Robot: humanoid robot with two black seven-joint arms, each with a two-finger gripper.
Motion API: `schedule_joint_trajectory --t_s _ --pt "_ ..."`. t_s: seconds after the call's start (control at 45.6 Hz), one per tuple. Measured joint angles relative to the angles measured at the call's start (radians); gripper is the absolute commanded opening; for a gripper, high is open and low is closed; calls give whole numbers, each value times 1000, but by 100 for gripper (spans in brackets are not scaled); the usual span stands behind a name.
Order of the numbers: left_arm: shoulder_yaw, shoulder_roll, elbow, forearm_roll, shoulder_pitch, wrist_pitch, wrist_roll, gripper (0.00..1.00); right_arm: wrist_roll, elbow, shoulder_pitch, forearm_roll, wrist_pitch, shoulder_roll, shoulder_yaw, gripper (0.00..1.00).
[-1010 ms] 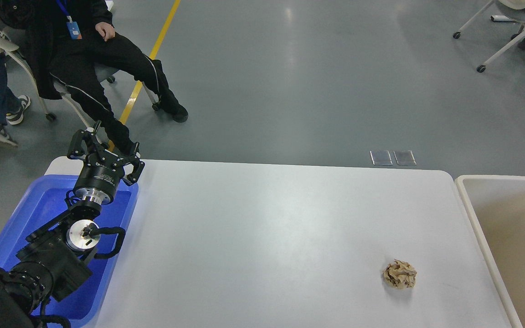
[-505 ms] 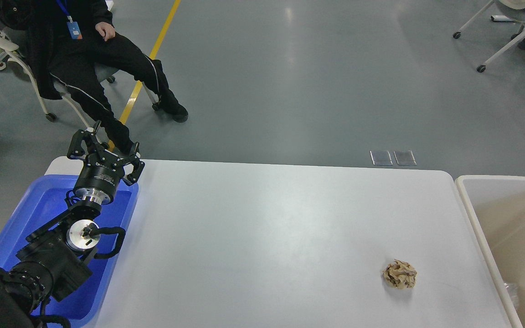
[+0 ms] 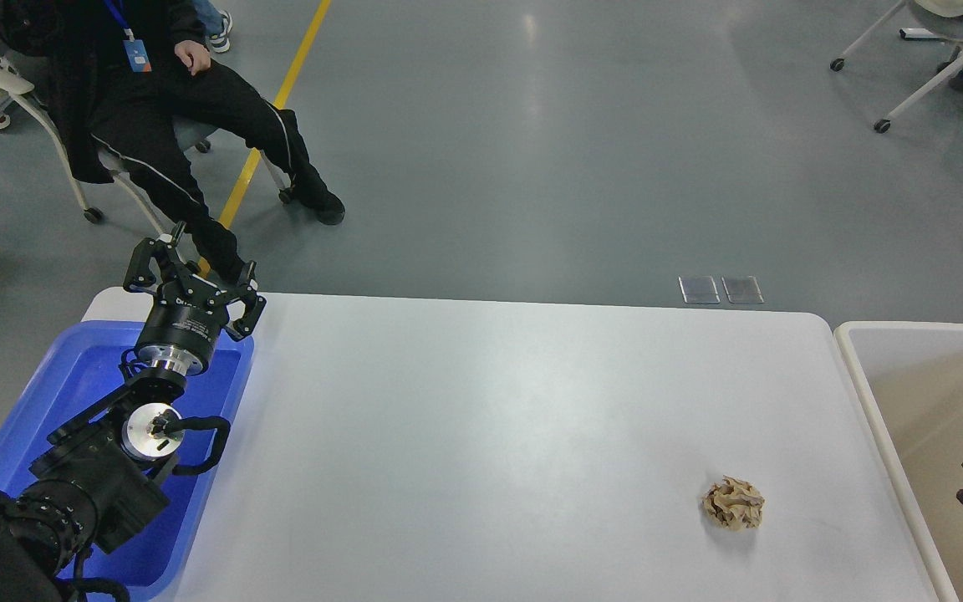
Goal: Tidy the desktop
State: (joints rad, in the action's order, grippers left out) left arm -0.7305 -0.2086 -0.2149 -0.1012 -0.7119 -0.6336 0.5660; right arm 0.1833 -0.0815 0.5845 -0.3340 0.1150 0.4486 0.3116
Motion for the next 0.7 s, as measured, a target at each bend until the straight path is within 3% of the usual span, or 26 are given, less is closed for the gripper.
schedule_joint_trajectory --t_s 0.329,0.702 --pt "0 0 0 0 0 0 0 100 18 -312 5 71 61 117 230 100" --pt "0 0 0 0 0 0 0 100 152 -677 -163 376 89 45 658 100"
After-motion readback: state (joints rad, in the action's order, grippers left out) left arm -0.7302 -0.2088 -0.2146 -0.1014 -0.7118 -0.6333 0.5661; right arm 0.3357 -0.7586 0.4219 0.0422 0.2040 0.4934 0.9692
